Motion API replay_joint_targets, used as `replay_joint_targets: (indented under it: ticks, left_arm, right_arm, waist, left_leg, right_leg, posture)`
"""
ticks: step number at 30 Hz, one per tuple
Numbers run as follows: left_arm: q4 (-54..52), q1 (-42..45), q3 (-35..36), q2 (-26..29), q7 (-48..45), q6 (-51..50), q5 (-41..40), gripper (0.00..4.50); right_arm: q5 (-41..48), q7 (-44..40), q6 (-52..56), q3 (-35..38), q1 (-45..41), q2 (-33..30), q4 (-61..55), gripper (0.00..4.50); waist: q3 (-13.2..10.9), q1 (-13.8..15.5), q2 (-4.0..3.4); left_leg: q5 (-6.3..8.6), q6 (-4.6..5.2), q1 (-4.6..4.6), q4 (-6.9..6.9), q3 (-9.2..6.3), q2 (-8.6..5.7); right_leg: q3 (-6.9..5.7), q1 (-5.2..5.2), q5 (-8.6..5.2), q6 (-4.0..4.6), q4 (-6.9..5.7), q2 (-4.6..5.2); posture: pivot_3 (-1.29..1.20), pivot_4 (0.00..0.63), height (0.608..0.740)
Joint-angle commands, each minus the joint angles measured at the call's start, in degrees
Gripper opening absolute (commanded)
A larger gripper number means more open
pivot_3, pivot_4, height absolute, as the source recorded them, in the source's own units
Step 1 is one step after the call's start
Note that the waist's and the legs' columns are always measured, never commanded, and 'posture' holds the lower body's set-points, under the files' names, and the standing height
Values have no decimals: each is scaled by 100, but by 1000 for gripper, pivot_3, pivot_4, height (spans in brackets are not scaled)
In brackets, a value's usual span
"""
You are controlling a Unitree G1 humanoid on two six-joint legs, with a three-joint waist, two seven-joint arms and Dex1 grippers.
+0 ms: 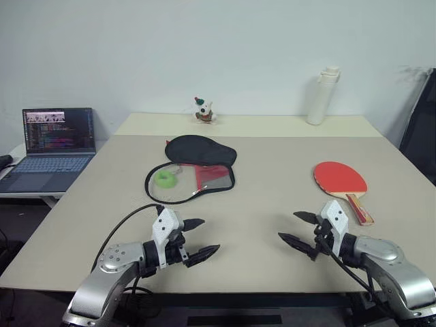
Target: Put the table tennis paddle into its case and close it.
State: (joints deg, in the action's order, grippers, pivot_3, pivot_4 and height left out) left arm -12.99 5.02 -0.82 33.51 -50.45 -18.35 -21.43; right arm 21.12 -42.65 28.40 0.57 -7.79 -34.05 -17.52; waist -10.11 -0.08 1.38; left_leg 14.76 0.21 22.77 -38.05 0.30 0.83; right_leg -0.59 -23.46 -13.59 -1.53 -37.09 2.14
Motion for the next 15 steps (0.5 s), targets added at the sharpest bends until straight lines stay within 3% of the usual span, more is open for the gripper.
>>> replay_joint_targets:
  ticks: [1, 8, 15]
  left_arm:
    - [328, 292, 20, -119, 48, 440, 170, 4500]
    - [1031, 1044, 239, -276, 146, 697, 201, 4500]
    - [2361, 2076, 362, 136, -76, 1039, 487, 4500]
  right_arm:
    - [57, -18, -19, 217, -177, -137, -125, 4478]
    - [137, 59, 169, 312, -287, -302, -394, 4478]
    - [223, 195, 284, 214, -716, -110, -426, 4478]
  waist:
    - [0, 4, 0]
    - [0, 7, 1]
    - [0, -18, 2]
  left_leg:
    - [0, 0, 1, -1, 0, 0]
    - [0, 0, 2, -3, 0, -1]
    - [-1, 1, -4, -4, 3, -1]
  right_leg:
    - [-1, 0, 0, 0, 0, 0]
    - [-1, 2, 3, 2, 1, 0]
    - [-1, 5, 3, -4, -2, -4]
  posture:
    - [0, 150, 740]
    - [0, 150, 740]
    - [0, 150, 740]
